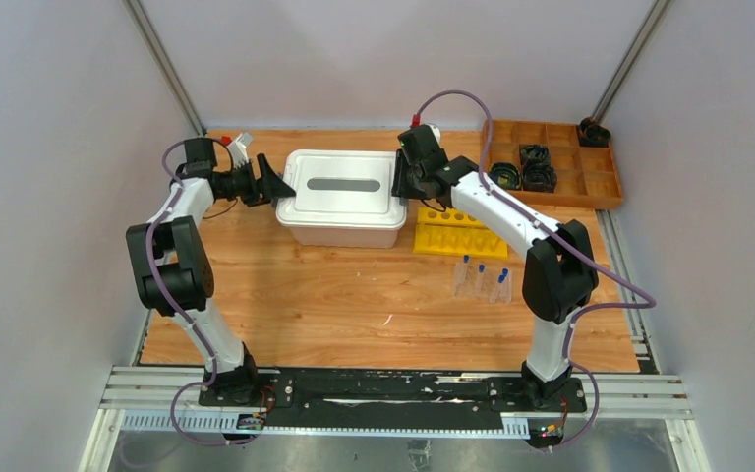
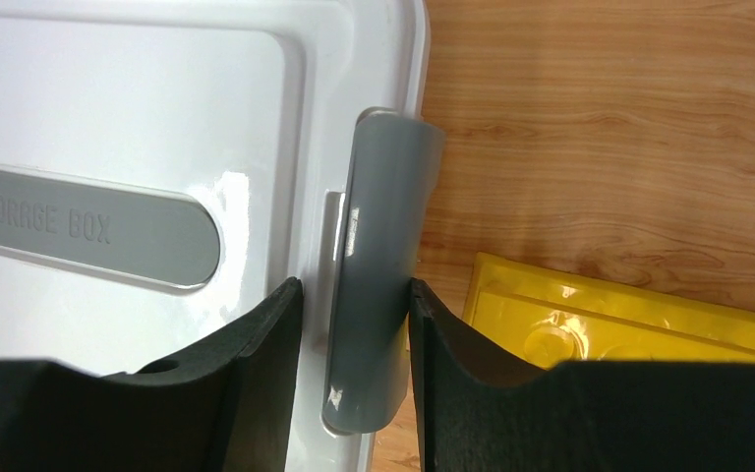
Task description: Organize the chemistry lab equipment
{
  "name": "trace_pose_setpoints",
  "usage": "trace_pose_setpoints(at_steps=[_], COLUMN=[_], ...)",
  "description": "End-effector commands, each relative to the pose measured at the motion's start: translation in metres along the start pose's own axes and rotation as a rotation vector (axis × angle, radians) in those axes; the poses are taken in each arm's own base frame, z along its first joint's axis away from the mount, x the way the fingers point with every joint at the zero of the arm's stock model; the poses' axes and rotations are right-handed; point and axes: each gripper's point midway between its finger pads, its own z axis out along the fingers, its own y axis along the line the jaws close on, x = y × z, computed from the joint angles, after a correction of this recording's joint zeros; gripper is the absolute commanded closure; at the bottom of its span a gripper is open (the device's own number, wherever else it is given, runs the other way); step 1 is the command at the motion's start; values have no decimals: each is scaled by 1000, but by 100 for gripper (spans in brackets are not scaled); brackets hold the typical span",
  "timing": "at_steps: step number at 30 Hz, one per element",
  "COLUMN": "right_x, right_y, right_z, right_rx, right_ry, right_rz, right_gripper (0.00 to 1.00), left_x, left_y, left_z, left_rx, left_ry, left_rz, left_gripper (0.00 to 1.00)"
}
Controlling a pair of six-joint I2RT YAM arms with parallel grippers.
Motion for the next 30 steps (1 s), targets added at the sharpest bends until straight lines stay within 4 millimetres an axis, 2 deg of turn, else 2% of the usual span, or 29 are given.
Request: trace_pose_setpoints(at_steps=[1, 6, 14, 19, 30], right_x=[8, 10, 16, 22, 30], right_y=[4, 7, 12, 17, 20], right_z=[3, 3, 8, 9, 13], right_rx=[-31, -51, -78, -111, -131], right_ry=[53, 69, 101, 131, 159], right_rz=[-54, -72, -84, -91, -102], right_gripper=[81, 84, 91, 93, 94], left_x=[-13, -14, -15, -4, 10], left_y=[-29, -39, -64, -69, -51], left_z=[-4, -4, -5, 2, 17], left_rx=[38, 63, 5, -26, -114], left_ry=[-14, -15, -12, 27, 104], left_rz=[85, 84, 209, 271, 332], left_gripper=[28, 43, 50, 49, 46])
